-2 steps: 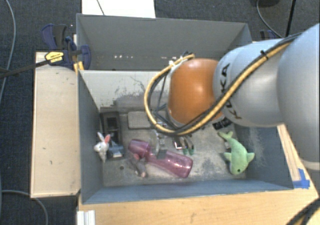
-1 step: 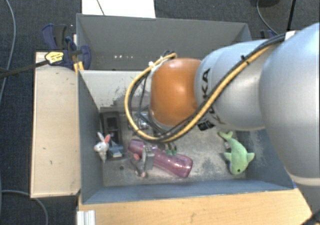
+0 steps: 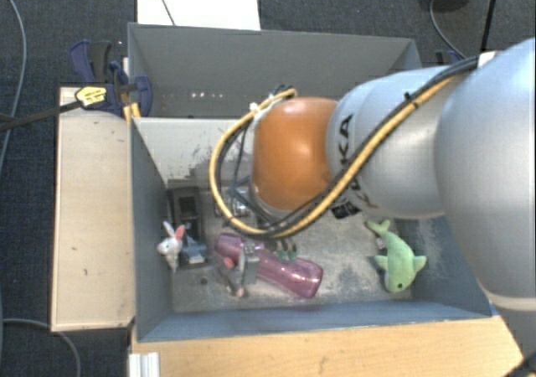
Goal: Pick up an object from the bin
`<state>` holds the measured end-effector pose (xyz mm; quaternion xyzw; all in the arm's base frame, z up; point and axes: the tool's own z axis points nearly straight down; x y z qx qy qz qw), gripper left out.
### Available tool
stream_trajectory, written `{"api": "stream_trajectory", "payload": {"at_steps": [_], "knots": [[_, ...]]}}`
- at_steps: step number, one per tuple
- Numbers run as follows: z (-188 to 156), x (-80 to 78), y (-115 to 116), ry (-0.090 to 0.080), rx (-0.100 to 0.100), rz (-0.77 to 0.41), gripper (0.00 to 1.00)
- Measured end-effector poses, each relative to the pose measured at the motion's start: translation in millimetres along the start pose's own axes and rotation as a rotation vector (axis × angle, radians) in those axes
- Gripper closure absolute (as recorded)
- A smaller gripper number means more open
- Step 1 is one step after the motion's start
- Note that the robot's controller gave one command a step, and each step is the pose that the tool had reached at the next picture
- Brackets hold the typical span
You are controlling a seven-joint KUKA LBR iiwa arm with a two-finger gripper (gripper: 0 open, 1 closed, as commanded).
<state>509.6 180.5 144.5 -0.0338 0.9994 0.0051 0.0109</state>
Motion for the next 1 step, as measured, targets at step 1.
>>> {"api": "stream_trajectory", "payload": {"at_steps": [1], "knots": [[13.3,4.5,-5.0,-0.003,-0.002,0.058,0.0]]}}
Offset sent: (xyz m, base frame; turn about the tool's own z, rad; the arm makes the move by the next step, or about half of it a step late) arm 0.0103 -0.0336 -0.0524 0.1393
